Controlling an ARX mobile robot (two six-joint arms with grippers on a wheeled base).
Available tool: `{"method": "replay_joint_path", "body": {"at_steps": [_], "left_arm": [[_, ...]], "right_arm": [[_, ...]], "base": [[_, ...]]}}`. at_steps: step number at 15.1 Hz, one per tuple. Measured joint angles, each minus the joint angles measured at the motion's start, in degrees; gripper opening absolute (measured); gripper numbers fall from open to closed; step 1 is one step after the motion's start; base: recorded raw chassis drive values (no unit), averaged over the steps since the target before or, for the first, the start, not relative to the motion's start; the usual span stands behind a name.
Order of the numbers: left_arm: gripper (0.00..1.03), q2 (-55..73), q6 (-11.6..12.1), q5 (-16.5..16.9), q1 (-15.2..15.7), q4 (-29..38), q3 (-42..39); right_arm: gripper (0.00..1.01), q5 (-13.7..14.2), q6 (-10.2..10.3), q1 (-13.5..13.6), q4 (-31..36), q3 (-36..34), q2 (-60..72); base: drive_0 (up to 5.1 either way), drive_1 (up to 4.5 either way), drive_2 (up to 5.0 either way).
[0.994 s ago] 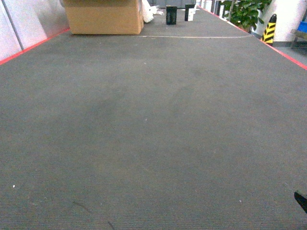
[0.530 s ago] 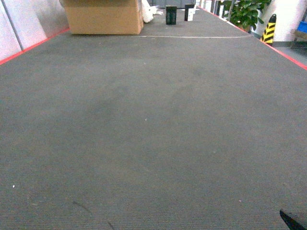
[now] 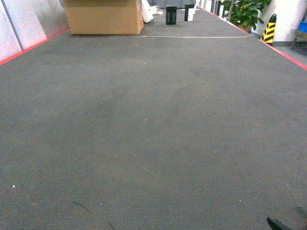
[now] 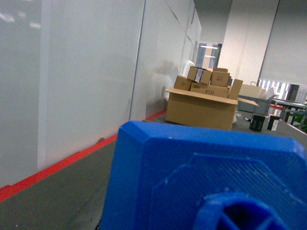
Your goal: Sort blue parts and orange caps into right shelf containers
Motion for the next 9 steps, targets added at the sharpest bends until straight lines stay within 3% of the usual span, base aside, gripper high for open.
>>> {"method": "replay_joint_path", "body": {"at_steps": [6,8,9], "left_arm": [[0.47,0.0,0.0,0.0,0.0,0.0,0.0],[0.47,0.0,0.0,0.0,0.0,0.0,0.0],[0.47,0.0,0.0,0.0,0.0,0.0,0.0]], "right_arm": [[0.98,1.0,-0.2,0.7,0.0,0.7,0.4],[0.8,1.0,-0.4,0.6,0.0,0.7,0.4],[0.6,1.0,-0.6,0.6,0.0,0.7,0.8]], "base": [[0.0,0.0,0.0],[0.0,0.0,0.0],[0.0,0.0,0.0]]}}
